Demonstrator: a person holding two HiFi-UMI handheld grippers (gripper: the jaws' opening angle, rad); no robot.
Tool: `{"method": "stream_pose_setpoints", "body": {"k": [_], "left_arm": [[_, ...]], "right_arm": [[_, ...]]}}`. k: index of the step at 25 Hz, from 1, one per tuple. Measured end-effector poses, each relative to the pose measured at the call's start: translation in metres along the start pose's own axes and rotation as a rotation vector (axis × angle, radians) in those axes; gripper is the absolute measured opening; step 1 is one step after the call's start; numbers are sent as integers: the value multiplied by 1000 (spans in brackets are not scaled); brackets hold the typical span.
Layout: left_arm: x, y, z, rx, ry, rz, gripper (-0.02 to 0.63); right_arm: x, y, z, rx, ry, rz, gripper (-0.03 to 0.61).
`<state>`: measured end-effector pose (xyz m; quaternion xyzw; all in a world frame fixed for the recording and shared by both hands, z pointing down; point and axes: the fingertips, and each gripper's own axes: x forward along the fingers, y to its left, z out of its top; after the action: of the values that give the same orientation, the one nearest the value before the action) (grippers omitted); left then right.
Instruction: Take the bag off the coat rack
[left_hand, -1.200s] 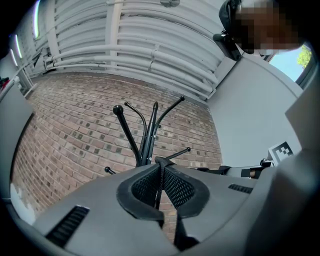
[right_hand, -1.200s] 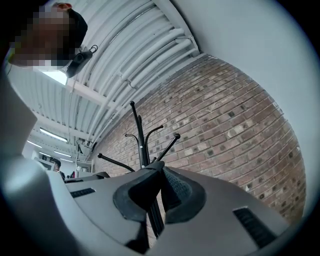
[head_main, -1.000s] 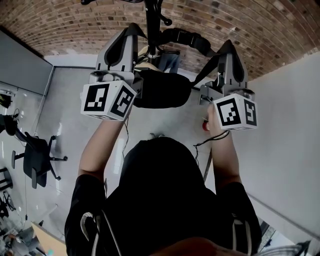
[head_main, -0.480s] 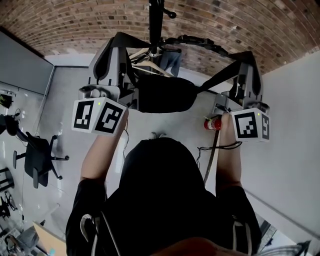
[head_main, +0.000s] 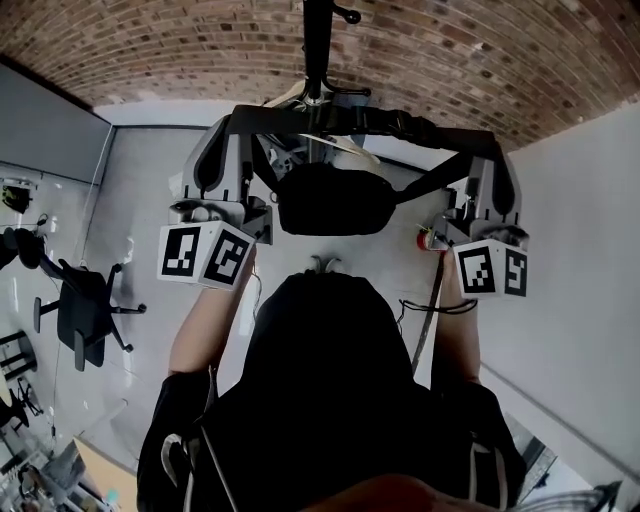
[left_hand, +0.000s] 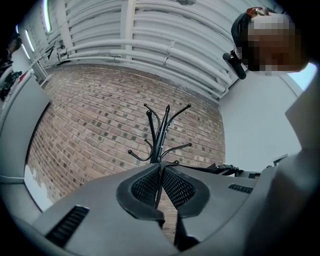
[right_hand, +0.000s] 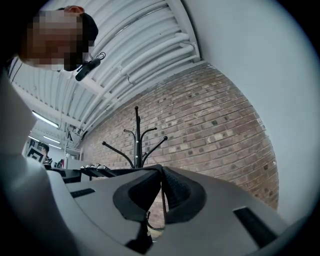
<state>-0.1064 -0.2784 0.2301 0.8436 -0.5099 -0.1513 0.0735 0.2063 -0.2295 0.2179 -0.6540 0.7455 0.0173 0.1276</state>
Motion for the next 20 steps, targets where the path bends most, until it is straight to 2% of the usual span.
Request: {"method": "stream_pose_setpoints", "body": {"k": [5,8,12,20], "left_arm": [[-10,10,-14,-3,23,36,25],[-17,14,-16,13,29,40,25],[-19,19,-20,-6,38,40,25],[-18,22,-20,5,27,53,25]], "right_arm": [[-9,5,-20,-39,42,-6,23],[-13,9,-29,-45,60,-9,23],[-16,12,-38,-65,90,-11,23],[-16,16,-36,-129,89,9,23]]}}
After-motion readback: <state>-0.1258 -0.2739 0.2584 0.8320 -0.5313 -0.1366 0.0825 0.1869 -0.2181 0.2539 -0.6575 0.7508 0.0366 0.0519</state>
